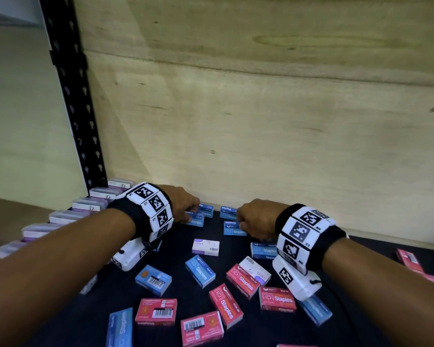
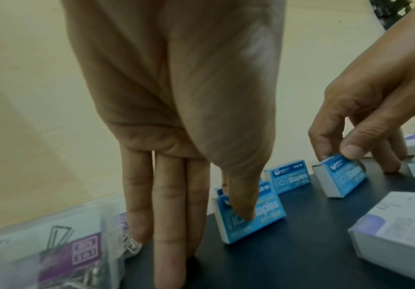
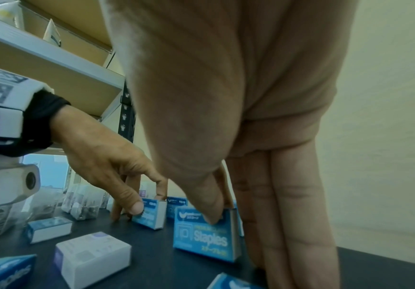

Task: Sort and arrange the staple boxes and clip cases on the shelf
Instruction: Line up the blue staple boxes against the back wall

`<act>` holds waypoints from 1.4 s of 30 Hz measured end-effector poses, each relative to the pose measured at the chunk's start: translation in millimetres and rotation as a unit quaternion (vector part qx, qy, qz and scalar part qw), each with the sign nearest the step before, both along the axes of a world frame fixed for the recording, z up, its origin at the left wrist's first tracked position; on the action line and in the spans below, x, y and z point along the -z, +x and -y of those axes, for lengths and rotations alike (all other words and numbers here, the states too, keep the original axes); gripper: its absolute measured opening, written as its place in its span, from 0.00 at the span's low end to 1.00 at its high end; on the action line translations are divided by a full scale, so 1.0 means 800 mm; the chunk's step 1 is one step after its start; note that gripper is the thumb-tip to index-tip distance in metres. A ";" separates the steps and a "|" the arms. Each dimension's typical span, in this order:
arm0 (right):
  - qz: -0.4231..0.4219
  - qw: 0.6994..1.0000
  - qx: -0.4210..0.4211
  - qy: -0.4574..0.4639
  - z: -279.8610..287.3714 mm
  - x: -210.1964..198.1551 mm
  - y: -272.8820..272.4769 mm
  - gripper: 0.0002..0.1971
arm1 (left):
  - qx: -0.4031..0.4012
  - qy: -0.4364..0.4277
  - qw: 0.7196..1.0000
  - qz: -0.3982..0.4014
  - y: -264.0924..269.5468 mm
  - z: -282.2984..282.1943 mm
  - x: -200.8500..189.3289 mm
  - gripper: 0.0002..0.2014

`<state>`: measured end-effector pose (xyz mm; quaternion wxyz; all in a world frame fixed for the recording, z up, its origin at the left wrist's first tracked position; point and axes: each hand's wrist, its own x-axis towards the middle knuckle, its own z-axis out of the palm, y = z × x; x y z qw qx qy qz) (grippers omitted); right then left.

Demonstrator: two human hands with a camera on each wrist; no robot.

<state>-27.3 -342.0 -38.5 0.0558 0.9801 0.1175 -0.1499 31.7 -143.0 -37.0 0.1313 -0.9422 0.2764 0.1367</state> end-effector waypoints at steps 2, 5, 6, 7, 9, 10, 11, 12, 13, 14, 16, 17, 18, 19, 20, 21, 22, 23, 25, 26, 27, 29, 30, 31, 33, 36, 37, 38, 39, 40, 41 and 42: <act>0.001 1.000 -0.001 -0.006 -0.002 0.001 0.001 0.17 | -0.001 0.001 1.000 0.003 0.001 0.005 0.003 0.16; 0.006 1.000 -0.004 -0.016 -0.004 0.001 0.001 0.16 | -0.001 0.011 1.000 0.003 0.001 0.011 0.006 0.17; 0.006 1.000 -0.005 -0.019 -0.006 0.000 0.001 0.16 | -0.002 0.011 1.000 0.002 0.002 0.011 0.007 0.17; 0.008 1.000 -0.006 -0.021 -0.007 -0.001 0.000 0.16 | -0.003 0.011 1.000 0.004 0.002 0.011 0.007 0.17; 0.012 1.000 -0.007 -0.020 -0.008 -0.001 0.000 0.17 | -0.002 0.009 1.000 0.008 0.003 0.011 0.008 0.17; 0.013 1.000 -0.005 -0.018 -0.009 -0.002 -0.001 0.17 | -0.002 0.006 1.000 0.009 0.003 0.010 0.009 0.17; 0.013 1.000 -0.002 -0.016 -0.010 -0.001 -0.002 0.18 | -0.002 0.003 1.000 0.009 0.004 0.010 0.009 0.17; 0.013 1.000 0.001 -0.014 -0.010 -0.001 -0.002 0.18 | -0.002 0.001 1.000 0.008 0.004 0.009 0.010 0.17; 0.013 1.000 0.003 -0.013 -0.011 -0.001 -0.002 0.18 | -0.002 -0.001 1.000 0.007 0.004 0.008 0.009 0.17; 0.015 1.000 0.005 -0.012 -0.012 0.000 -0.001 0.17 | -0.003 -0.004 1.000 0.005 0.003 0.006 0.009 0.16; 0.017 1.000 0.011 -0.011 -0.014 0.000 -0.001 0.17 | -0.008 -0.011 1.000 -0.004 0.003 0.003 0.007 0.16; 0.019 1.000 0.012 -0.011 -0.014 0.000 -0.001 0.17 | -0.010 -0.012 1.000 -0.007 0.002 0.003 0.005 0.16; 0.021 1.000 0.013 -0.010 -0.014 0.001 -0.001 0.17 | -0.010 -0.012 1.000 -0.008 0.002 0.002 0.005 0.17; 0.022 1.000 0.014 -0.010 -0.015 0.002 0.000 0.17 | -0.009 -0.010 1.000 -0.009 0.001 0.002 0.005 0.17; 0.022 1.000 0.017 -0.008 -0.015 0.002 -0.001 0.17 | -0.009 -0.008 1.000 -0.010 0.001 0.003 0.005 0.17; 0.022 1.000 0.021 -0.006 -0.016 0.002 0.000 0.16 | -0.008 -0.007 1.000 -0.010 0.001 0.003 0.005 0.17; 0.022 0.999 0.024 -0.005 -0.016 0.003 0.000 0.16 | -0.007 -0.007 1.000 -0.007 0.001 0.004 0.006 0.17; 0.022 0.999 0.026 -0.005 -0.016 0.003 0.001 0.16 | -0.004 -0.007 1.000 -0.002 0.002 0.005 0.007 0.17; 0.021 0.999 0.031 -0.009 -0.016 0.004 0.002 0.14 | 0.000 -0.010 1.000 0.006 0.003 0.005 0.009 0.16; 0.020 0.999 0.033 -0.012 -0.016 0.004 0.002 0.14 | 0.000 -0.011 1.000 0.008 0.004 0.005 0.009 0.15; 0.020 0.999 0.034 -0.014 -0.016 0.005 0.002 0.14 | 0.000 -0.013 1.000 0.009 0.004 0.005 0.009 0.15; 0.021 0.999 0.035 -0.018 -0.018 0.005 0.001 0.14 | 0.000 -0.013 1.000 0.011 0.004 0.005 0.009 0.15; 0.021 0.999 0.036 -0.019 -0.018 0.005 0.001 0.14 | 0.001 -0.014 1.000 0.010 0.004 0.005 0.009 0.15; 0.021 0.999 0.037 -0.020 -0.019 0.005 0.002 0.14 | 0.002 -0.014 1.000 0.010 0.003 0.006 0.009 0.16; 0.020 0.999 0.038 -0.024 -0.020 0.006 0.003 0.14 | 0.003 -0.013 1.000 0.011 0.003 0.006 0.009 0.16; 0.020 0.999 0.040 -0.023 -0.021 0.007 0.004 0.15 | 0.001 -0.018 1.000 0.006 0.003 0.007 0.009 0.16; 0.021 0.999 0.042 -0.019 -0.021 0.007 0.004 0.16 | -0.002 -0.022 1.000 0.003 0.003 0.007 0.009 0.16; 0.022 0.999 0.045 -0.014 -0.021 0.008 0.003 0.16 | -0.008 -0.028 1.000 0.001 0.002 0.006 0.009 0.17; 0.026 0.998 0.049 -0.004 -0.021 0.008 0.003 0.18 | -0.017 -0.033 0.999 -0.001 0.002 0.005 0.009 0.19; 0.029 0.998 0.055 0.009 -0.021 0.007 0.002 0.19 | -0.024 -0.037 0.999 -0.001 0.001 0.004 0.009 0.20; 0.032 0.997 0.062 0.024 -0.020 0.007 0.001 0.21 | -0.030 -0.037 0.999 0.000 -0.001 0.002 0.008 0.22; 0.032 0.997 0.067 0.038 -0.019 0.007 -0.001 0.22 | -0.036 -0.037 0.999 0.002 -0.002 0.001 0.008 0.23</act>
